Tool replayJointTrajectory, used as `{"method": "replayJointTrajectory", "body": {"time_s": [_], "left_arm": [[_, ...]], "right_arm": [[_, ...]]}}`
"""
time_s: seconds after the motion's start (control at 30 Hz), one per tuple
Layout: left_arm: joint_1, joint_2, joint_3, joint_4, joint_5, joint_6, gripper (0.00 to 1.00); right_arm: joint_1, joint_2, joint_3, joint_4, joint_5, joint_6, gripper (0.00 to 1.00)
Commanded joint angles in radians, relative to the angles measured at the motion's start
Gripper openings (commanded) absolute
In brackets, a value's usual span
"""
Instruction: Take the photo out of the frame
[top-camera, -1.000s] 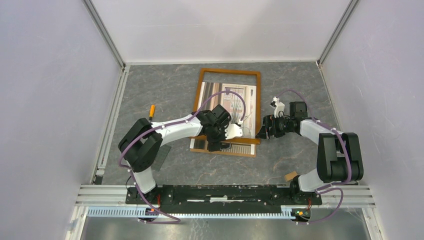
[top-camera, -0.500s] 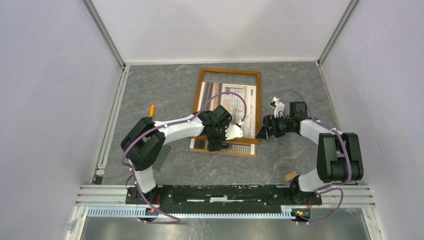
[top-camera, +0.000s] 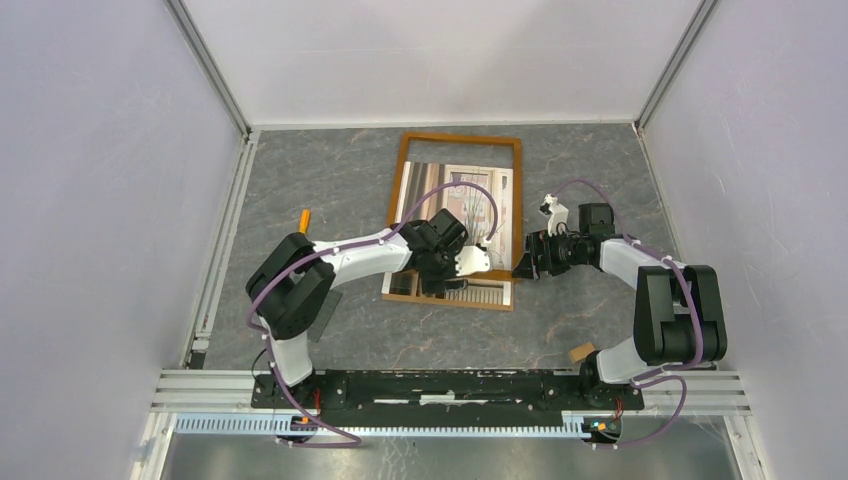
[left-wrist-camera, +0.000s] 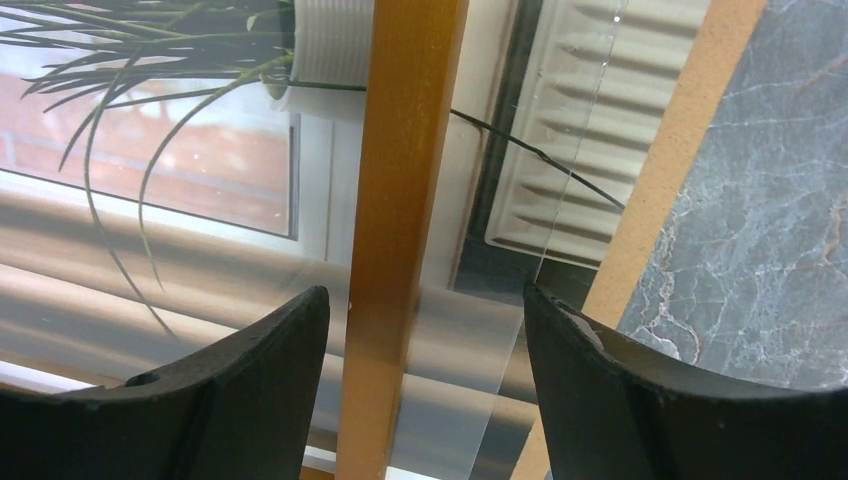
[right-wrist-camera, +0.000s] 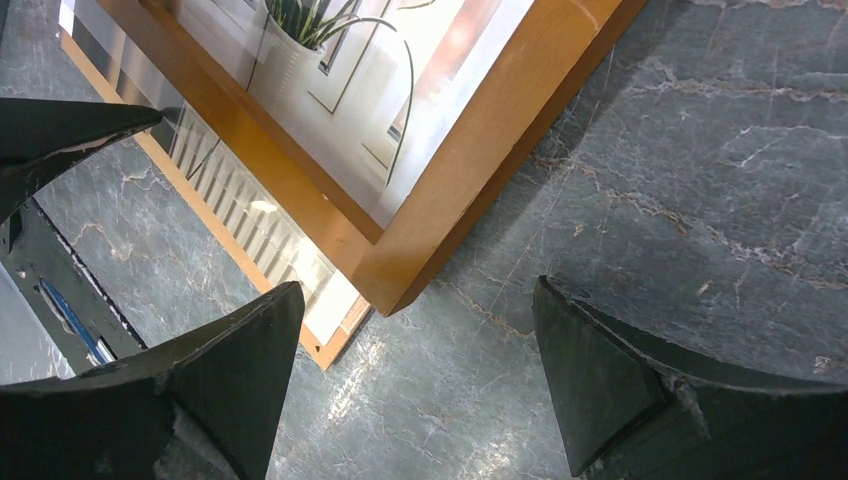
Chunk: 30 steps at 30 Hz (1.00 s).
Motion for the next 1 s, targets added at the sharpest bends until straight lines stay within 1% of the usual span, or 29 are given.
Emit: {"method": "replayJointTrajectory", "body": {"time_s": [0.0,0.2,0.3,0.43,0.5,0.53,0.6,0.67,0.77,0.83,0.9,0.97], "left_arm": [[0.013,0.031,0.05,0.041,-0.018,0.037,0.77],[0.02,0.062,0.067,0.069,-0.075,0.042,0.77],[0.029,0.075,0.079,0.091,-0.116,0.026,0.72],[0.053,0.077,0.111,0.107,-0.133,-0.047,0.64],[0.069,0.061,0.14,0.078,-0.098,-0.111,0.64],[0.081,0.04,0.145,0.062,-0.041,-0.155,0.66],[0.108,-0.029,0.136,0.049,0.047,-0.268,0.76],[0.146,-0.102,0.11,0.036,0.137,-0.417,0.81],[0.237,-0.234,0.014,0.038,0.253,-0.611,0.83],[0.307,-0.35,-0.089,0.05,0.3,-0.729,0.83],[0.381,-0.459,-0.189,0.055,0.339,-0.806,0.84],[0.446,-0.542,-0.265,0.026,0.364,-0.842,0.85]], "right_arm": [[0.0,0.015,-0.002,-0.07,0.037,-0.025,0.91],[0.001,0.019,-0.001,-0.071,0.033,-0.021,0.91],[0.0,0.016,-0.006,-0.068,0.032,-0.017,0.91],[0.001,0.007,-0.017,-0.063,0.033,-0.012,0.91],[0.001,0.002,-0.018,-0.063,0.028,-0.016,0.89],[0.004,-0.006,-0.017,-0.061,0.029,-0.018,0.87],[0.007,-0.027,-0.017,-0.048,0.026,-0.022,0.86],[0.009,-0.06,-0.017,-0.031,0.012,-0.033,0.82],[0.035,-0.124,-0.021,-0.01,0.01,-0.068,0.75],[0.074,-0.16,-0.028,-0.005,0.023,-0.102,0.71],[0.136,-0.188,-0.041,-0.005,0.038,-0.131,0.67],[0.196,-0.201,-0.058,0.002,0.05,-0.143,0.63]]}}
